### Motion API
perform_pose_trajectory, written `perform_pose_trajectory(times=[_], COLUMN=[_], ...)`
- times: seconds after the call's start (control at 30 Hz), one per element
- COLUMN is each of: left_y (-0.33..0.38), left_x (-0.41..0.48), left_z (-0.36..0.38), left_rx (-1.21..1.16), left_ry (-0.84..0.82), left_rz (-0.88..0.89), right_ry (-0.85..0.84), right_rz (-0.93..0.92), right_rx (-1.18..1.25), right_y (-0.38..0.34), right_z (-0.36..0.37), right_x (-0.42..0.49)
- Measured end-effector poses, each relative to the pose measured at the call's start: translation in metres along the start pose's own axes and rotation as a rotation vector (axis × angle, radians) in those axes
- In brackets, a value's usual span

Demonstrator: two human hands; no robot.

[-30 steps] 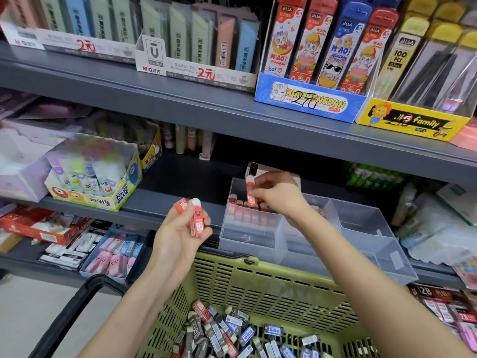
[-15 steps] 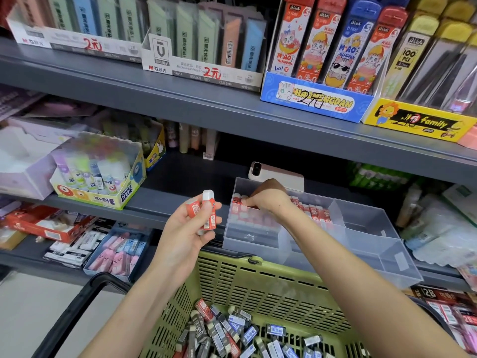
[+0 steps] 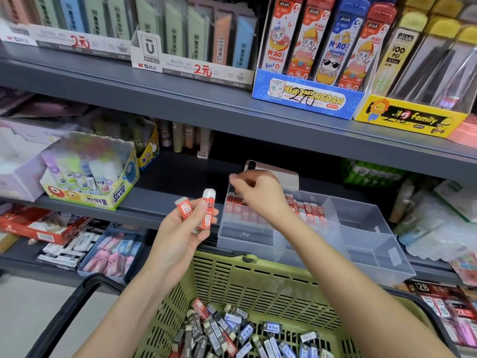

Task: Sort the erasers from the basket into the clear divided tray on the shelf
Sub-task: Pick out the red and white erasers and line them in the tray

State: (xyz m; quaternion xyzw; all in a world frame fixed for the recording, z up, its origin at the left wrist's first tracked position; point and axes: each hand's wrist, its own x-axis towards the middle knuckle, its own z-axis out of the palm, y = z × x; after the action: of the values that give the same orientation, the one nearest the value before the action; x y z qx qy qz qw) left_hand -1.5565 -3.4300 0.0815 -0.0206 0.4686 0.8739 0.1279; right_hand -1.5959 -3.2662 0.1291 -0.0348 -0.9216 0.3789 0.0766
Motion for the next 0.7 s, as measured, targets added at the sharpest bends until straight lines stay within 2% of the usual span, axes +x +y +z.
perform_pose_trajectory(times=[0.07, 0.13, 0.23, 0.3, 0.37, 0.43, 0.57, 0.7], left_y=[0.0, -0.001, -0.002, -0.002, -0.003, -0.002, -0.002, -0.005], left_x=[0.0, -0.001, -0.001, 0.001, 0.003, 0.003, 0.004, 0.005], left_z=[0.001, 0.002, 0.002, 0.001, 0.001, 0.0, -0.003, -0.004], left_rx=[0.019, 0.055, 0.061, 0.022, -0.057, -0.17, -0.309, -0.214], left_ry=[-0.053, -0.105, -0.109, -0.085, -0.074, -0.097, -0.143, -0.12], left_rz=[-0.004, 0.003, 0.012, 0.002, -0.022, -0.032, -0.026, 0.004], right_ry=[-0.215, -0.329, -0.312, -0.204, -0.001, 0.084, -0.031, -0.125], right_rz=[-0.075, -0.132, -0.078, 0.02, 0.117, 0.203, 0.343, 0.389], right_rx=[0.326, 0.345, 0.474, 0.624, 0.581, 0.422, 0.187, 0.137], right_y=[-0.015, -0.02, -0.015, -0.007, 0.005, 0.019, 0.031, 0.032], right_z=[-0.008, -0.009, -0.013, -0.022, -0.032, -0.037, -0.024, -0.015], right_x=[-0.019, -0.031, -0.031, -0.022, -0.008, 0.004, 0.017, 0.026])
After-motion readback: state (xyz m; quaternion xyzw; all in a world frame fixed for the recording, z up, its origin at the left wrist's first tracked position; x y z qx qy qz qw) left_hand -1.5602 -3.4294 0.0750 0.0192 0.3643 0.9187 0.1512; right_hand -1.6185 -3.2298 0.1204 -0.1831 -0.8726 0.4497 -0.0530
